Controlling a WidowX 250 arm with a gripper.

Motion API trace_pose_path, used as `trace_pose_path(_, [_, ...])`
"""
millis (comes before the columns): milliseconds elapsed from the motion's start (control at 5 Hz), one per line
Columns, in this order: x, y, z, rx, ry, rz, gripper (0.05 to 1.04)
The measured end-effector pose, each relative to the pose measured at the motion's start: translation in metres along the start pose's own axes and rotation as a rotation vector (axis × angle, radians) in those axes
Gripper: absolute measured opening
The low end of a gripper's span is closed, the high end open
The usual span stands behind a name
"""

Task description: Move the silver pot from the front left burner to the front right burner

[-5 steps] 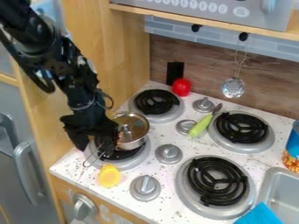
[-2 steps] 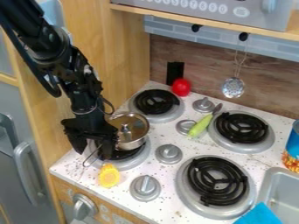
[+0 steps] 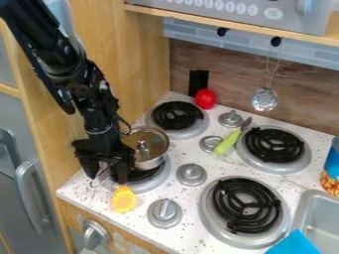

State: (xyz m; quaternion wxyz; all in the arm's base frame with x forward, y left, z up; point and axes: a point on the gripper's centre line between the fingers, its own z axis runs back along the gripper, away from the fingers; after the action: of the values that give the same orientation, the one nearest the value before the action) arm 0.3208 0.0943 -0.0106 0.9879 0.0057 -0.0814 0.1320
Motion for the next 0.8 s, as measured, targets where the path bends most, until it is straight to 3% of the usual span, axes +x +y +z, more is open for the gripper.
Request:
trace_pose_path(600, [0.010, -0.003, 0.004, -0.018, -0.001, -0.014, 0.964])
trace_pose_path(800, [0.014, -0.007, 0.003, -0.035, -0.031, -0.003, 0.686])
